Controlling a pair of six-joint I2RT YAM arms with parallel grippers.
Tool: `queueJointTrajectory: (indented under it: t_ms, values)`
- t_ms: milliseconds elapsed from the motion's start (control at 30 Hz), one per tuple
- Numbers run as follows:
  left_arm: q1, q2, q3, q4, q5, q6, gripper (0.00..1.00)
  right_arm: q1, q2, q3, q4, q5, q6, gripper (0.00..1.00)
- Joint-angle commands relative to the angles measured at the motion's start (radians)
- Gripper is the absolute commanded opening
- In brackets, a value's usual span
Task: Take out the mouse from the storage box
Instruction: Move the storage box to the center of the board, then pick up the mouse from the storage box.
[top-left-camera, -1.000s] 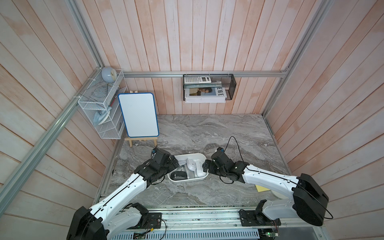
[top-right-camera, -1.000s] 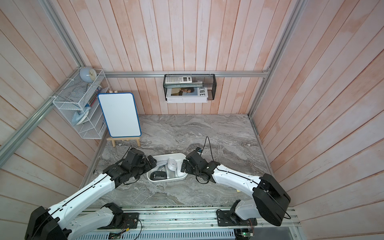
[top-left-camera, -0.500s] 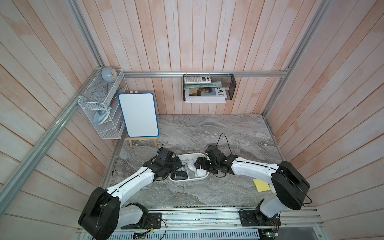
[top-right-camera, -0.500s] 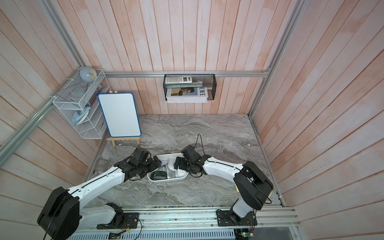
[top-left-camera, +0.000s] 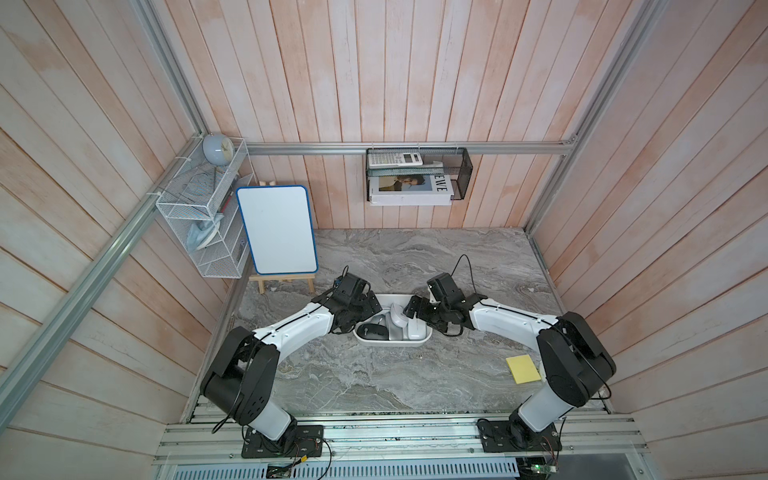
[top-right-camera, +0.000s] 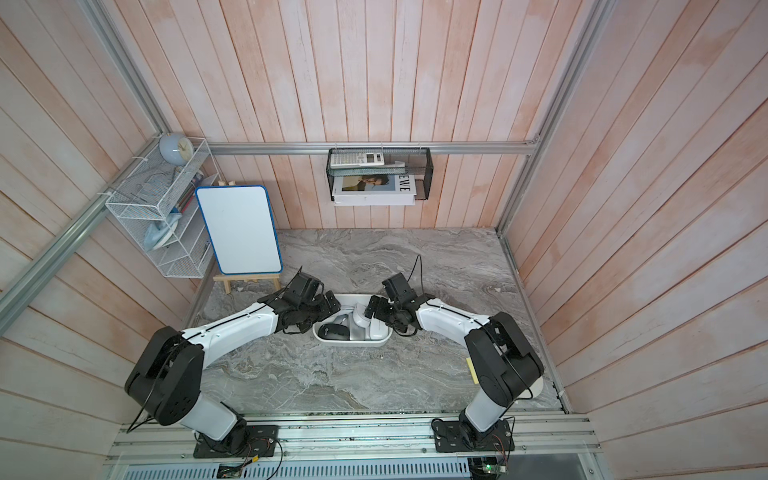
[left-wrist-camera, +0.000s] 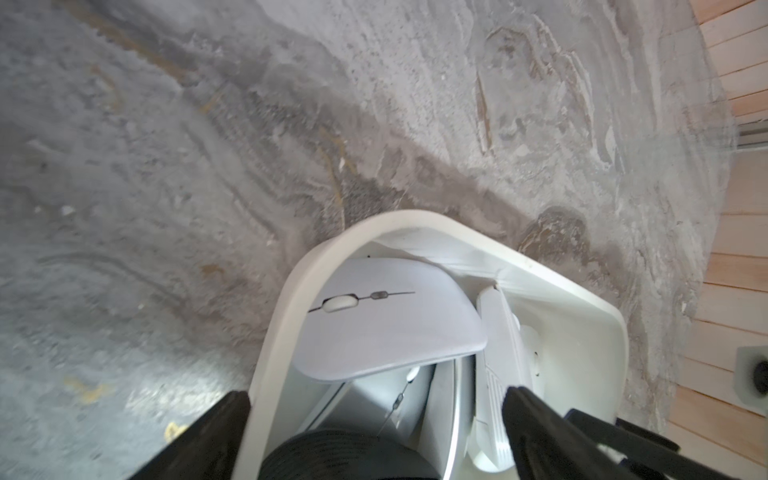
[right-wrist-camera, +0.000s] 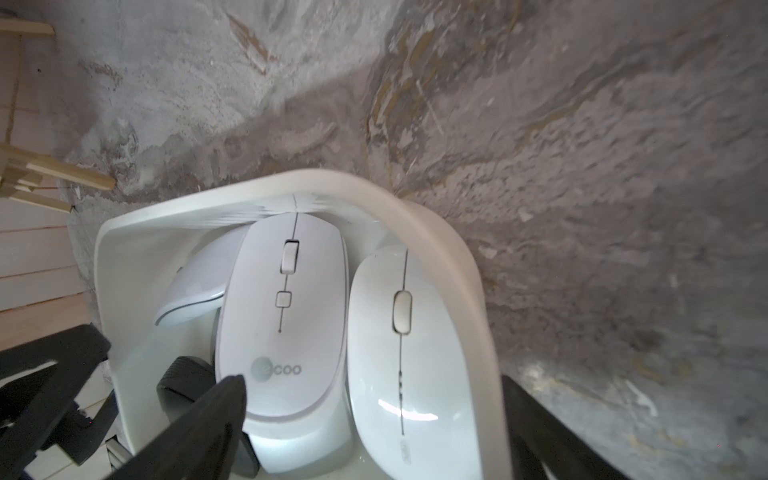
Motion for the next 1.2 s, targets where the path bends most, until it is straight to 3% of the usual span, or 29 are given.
queueJointTrajectory:
  t_ms: [0, 233, 500, 733, 933, 1167]
  values:
    - [-0.015, 0.053, 0.084, 0.091, 0.046, 0.008, 1.00, -0.033, 0.031, 0.066, 0.009, -0.080, -0.057, 0.96]
    - [-0.002, 0.120, 0.174, 0.047, 0.014, 0.041, 1.00, -0.080, 0.092, 0.158, -0.063, -0.056, -0.128, 0.96]
    - [0.033, 0.065, 0.138, -0.053, -0.063, 0.070, 1.00, -0.106, 0.071, 0.152, -0.170, 0.027, -0.165, 0.98]
    - [0.044, -0.095, 0.114, -0.288, -0.273, 0.126, 1.00, -0.133, -0.069, 0.098, -0.290, 0.128, -0.239, 0.98]
    - [-0.061, -0.171, 0.188, -0.402, -0.292, 0.108, 0.99, -0.129, -0.240, 0.017, -0.352, 0.160, -0.268, 0.98]
    - [-0.204, -0.005, 0.378, -0.428, -0.236, 0.061, 1.00, -0.117, -0.446, -0.110, -0.371, 0.188, -0.242, 0.98]
